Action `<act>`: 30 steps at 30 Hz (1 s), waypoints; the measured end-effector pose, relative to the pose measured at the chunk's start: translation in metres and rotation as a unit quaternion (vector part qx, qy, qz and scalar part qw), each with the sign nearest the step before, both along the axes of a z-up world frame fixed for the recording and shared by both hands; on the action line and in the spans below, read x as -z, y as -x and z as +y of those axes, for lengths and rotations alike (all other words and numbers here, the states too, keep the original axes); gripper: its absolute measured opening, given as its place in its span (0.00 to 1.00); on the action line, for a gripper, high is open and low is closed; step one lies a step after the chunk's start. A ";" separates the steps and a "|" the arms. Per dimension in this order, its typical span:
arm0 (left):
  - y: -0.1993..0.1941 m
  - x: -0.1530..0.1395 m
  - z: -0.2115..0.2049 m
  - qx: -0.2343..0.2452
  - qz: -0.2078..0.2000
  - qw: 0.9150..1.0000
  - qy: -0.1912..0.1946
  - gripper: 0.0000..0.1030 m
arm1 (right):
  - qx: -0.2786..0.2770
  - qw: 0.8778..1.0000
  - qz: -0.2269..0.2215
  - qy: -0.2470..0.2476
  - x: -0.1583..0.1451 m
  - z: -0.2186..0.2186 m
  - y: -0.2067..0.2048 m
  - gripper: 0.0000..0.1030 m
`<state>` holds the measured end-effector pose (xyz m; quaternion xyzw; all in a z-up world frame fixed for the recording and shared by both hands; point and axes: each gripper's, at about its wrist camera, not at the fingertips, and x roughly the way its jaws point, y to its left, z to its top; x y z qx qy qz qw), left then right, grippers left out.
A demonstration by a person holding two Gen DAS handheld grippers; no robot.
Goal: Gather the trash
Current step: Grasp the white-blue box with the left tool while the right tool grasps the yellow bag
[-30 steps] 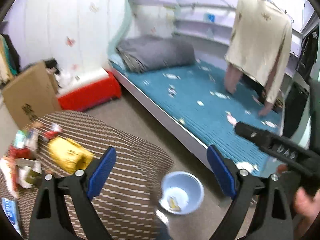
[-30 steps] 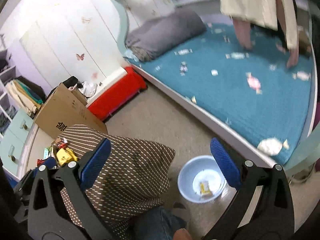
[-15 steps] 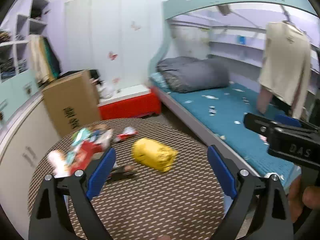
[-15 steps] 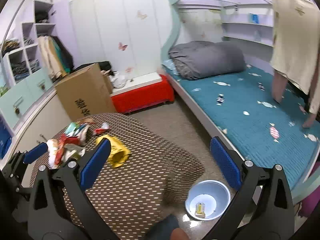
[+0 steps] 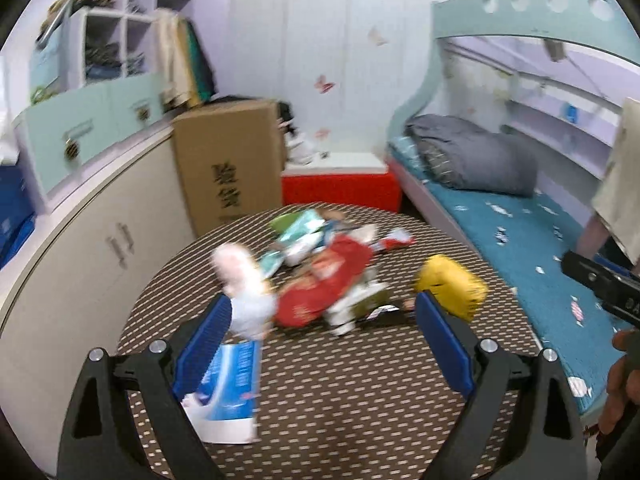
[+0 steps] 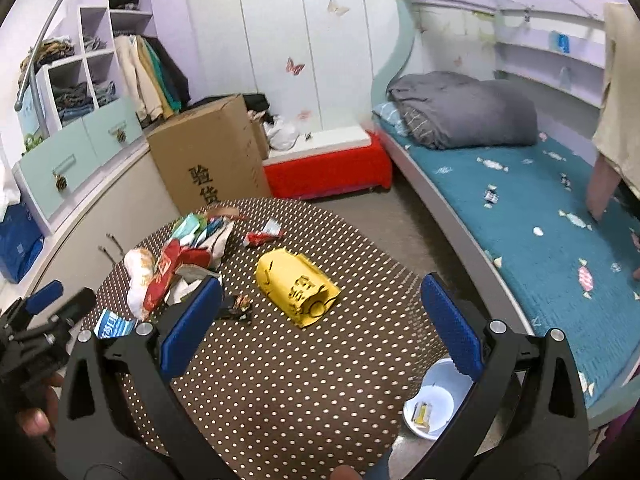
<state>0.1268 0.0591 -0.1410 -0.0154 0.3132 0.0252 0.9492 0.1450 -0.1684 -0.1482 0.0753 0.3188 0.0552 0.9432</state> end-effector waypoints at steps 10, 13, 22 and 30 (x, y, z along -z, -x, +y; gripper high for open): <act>-0.009 0.038 0.089 -0.098 0.053 0.994 -0.014 0.88 | -0.011 0.999 0.051 0.003 0.040 0.013 -0.024 0.94; -0.012 0.065 0.103 -0.098 0.093 0.991 -0.005 0.88 | -0.013 0.998 0.061 0.003 0.048 0.016 -0.031 0.94; -0.031 0.115 0.108 -0.054 0.152 0.987 0.028 0.69 | -0.029 0.995 0.096 -0.017 0.085 0.024 -0.070 0.94; -0.035 0.118 0.091 -0.015 0.150 0.988 0.035 0.30 | -0.055 0.988 0.115 -0.086 0.107 0.024 -0.101 0.27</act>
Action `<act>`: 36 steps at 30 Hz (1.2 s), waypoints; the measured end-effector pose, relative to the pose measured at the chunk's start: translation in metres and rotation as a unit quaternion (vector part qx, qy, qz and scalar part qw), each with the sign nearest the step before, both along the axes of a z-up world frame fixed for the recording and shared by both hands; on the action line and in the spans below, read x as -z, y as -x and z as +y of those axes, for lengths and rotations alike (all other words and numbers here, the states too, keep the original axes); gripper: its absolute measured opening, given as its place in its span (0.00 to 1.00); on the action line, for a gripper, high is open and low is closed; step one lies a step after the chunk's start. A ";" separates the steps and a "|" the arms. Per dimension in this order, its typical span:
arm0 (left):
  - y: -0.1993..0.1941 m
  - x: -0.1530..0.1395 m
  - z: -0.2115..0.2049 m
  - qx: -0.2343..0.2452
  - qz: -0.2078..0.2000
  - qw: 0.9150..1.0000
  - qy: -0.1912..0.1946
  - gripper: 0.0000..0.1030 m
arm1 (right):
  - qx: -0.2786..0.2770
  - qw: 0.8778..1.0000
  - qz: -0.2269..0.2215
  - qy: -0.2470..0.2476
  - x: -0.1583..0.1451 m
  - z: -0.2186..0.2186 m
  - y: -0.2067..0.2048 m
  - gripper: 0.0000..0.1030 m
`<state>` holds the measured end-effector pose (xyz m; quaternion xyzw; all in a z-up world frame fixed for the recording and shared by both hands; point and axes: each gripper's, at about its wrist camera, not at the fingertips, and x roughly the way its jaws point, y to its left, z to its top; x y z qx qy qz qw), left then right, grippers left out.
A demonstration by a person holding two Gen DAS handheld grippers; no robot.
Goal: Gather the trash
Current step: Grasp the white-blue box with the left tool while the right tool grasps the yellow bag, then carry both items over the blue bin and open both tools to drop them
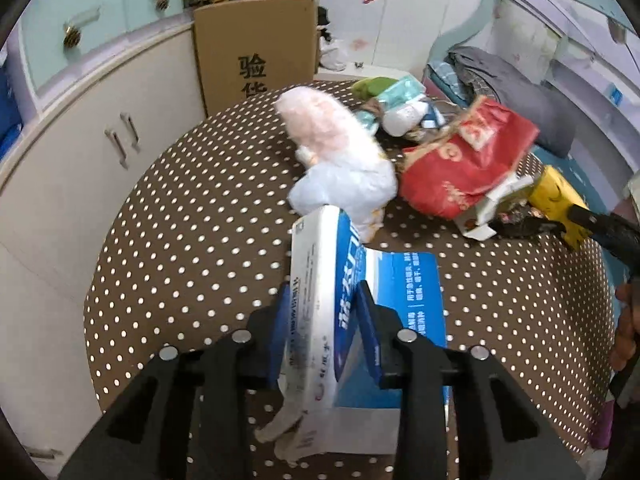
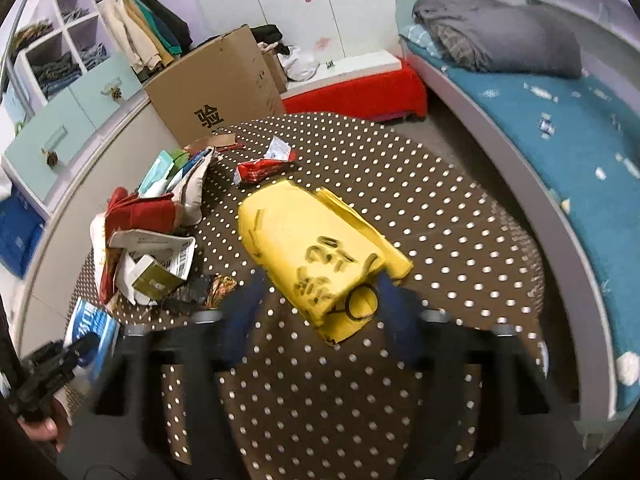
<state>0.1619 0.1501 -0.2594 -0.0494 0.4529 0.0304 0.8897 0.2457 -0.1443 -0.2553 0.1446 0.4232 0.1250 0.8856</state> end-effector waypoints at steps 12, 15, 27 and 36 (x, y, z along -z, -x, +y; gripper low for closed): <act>0.017 -0.036 -0.057 0.051 -0.042 0.998 -0.011 0.28 | 0.003 0.998 -0.046 -0.031 -0.024 -0.026 0.033 0.05; 0.015 -0.048 -0.071 0.069 -0.053 0.996 -0.007 0.28 | 0.005 0.998 -0.056 -0.037 -0.034 -0.040 0.045 0.05; 0.005 -0.091 -0.165 0.159 -0.098 0.981 0.052 0.28 | 0.065 0.992 -0.098 -0.044 -0.073 -0.135 0.095 0.05; -0.011 -0.101 -0.302 0.274 -0.095 0.954 0.077 0.28 | 0.149 0.985 -0.078 -0.034 -0.062 -0.224 0.129 0.05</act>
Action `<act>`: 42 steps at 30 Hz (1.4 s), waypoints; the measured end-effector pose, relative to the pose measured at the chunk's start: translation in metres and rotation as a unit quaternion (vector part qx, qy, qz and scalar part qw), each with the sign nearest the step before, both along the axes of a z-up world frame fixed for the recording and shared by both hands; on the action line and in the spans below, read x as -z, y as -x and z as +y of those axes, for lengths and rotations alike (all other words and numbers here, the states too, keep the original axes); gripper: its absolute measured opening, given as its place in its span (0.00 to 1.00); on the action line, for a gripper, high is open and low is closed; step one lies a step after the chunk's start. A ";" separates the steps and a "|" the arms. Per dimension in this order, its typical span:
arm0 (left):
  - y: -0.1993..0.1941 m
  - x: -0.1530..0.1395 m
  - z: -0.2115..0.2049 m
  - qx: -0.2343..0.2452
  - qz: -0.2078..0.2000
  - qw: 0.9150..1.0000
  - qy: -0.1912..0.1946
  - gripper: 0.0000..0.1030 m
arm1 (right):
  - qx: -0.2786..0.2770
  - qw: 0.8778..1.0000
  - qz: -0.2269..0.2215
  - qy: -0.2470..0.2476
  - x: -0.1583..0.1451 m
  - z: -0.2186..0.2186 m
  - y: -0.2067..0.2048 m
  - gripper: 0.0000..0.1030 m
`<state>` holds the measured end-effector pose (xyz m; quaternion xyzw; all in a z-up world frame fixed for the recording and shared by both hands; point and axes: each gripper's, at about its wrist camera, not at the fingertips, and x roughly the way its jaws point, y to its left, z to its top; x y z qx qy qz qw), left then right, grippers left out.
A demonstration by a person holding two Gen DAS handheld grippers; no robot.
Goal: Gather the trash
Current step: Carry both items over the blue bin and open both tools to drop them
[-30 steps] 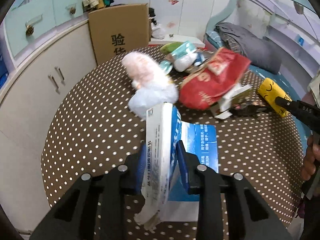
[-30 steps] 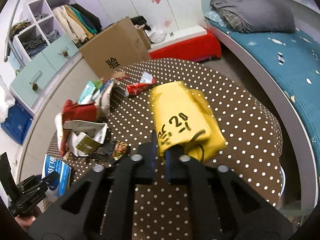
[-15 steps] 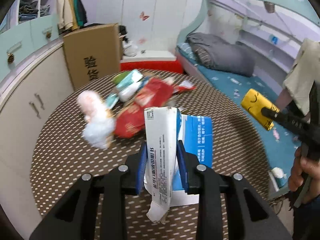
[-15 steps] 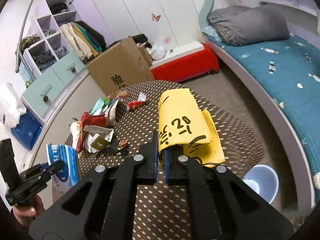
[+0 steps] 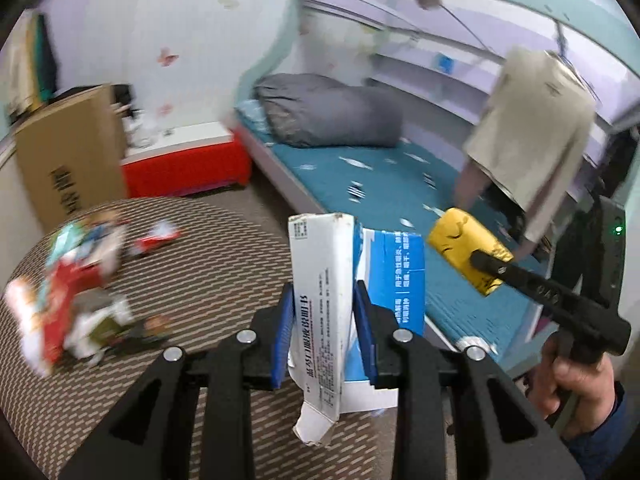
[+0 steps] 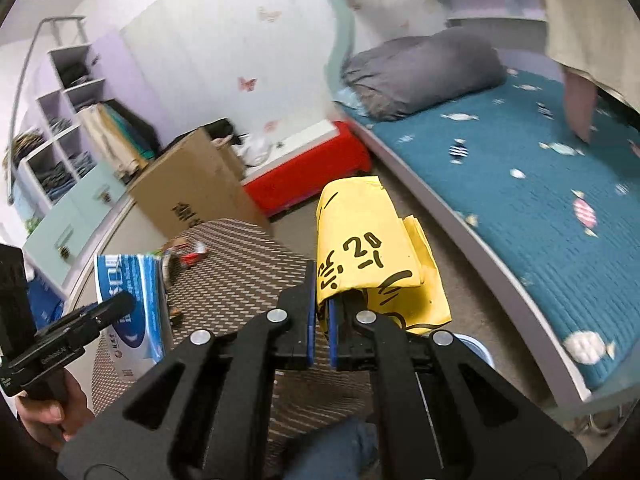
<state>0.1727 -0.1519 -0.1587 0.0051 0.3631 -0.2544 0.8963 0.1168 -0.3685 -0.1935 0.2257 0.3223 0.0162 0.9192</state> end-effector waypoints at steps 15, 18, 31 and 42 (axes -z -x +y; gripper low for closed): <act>-0.024 0.113 -0.187 0.102 0.068 0.981 -0.147 0.28 | 0.064 0.966 0.210 -0.137 0.186 -0.079 -0.019 0.05; -0.034 0.135 -0.199 0.102 0.084 0.977 -0.169 0.28 | 0.063 0.954 0.241 -0.165 0.218 -0.085 -0.031 0.06; -0.048 0.186 -0.226 0.112 0.116 0.962 -0.221 0.32 | 0.151 0.934 0.256 -0.199 0.255 -0.123 -0.004 0.90; -0.043 0.174 -0.225 0.098 0.081 0.966 -0.224 0.84 | 0.162 0.957 0.188 -0.150 0.199 -0.120 0.009 0.94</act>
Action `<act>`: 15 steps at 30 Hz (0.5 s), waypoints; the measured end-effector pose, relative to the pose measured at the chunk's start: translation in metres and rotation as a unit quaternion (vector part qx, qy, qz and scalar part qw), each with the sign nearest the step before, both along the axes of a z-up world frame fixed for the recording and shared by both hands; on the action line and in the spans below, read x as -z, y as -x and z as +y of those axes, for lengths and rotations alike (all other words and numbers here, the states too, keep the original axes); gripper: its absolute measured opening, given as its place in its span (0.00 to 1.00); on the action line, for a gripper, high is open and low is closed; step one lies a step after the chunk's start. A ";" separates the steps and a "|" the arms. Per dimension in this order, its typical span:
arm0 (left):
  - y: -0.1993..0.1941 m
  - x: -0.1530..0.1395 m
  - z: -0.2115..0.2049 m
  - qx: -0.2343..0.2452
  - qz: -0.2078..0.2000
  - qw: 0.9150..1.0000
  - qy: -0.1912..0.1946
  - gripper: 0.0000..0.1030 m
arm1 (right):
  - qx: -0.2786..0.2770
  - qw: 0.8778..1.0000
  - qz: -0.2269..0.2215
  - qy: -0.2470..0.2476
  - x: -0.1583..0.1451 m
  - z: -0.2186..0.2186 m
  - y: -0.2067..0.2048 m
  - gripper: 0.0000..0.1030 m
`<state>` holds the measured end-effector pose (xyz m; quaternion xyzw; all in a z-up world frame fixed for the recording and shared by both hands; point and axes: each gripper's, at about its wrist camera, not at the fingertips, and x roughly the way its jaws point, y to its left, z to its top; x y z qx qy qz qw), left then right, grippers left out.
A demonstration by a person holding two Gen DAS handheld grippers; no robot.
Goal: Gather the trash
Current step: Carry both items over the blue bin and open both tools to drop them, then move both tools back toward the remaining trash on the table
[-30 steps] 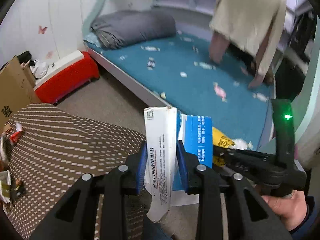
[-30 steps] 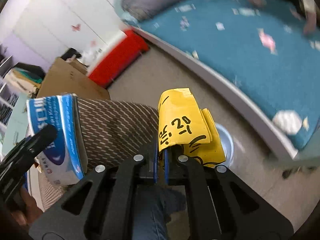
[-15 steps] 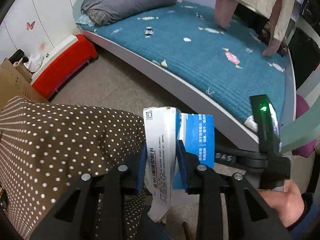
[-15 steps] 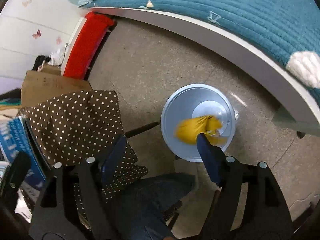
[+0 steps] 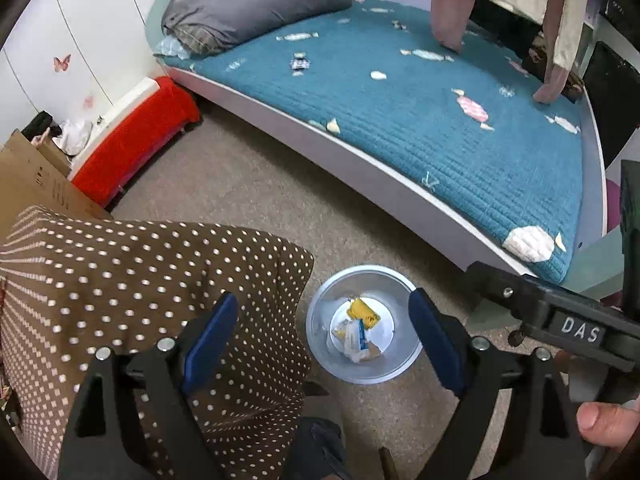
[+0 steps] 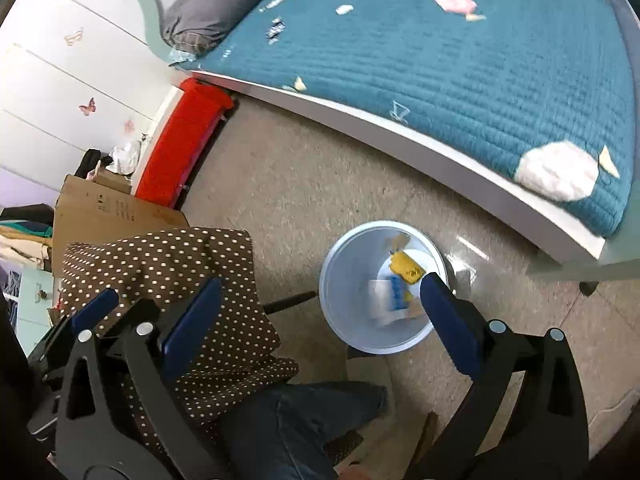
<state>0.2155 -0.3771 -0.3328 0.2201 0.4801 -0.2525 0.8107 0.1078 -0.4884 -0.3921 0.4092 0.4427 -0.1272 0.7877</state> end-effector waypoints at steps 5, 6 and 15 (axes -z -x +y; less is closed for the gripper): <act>0.009 -0.025 0.015 -0.007 -0.015 0.999 0.032 0.85 | -0.006 1.000 -0.014 0.020 -0.019 0.012 0.001 0.94; 0.011 -0.031 0.021 -0.011 -0.019 0.999 0.039 0.85 | -0.006 0.999 -0.019 0.025 -0.025 0.014 0.003 0.94; 0.031 -0.084 0.069 -0.035 -0.050 0.994 0.093 0.85 | -0.013 0.992 -0.085 0.090 -0.104 0.043 0.009 0.94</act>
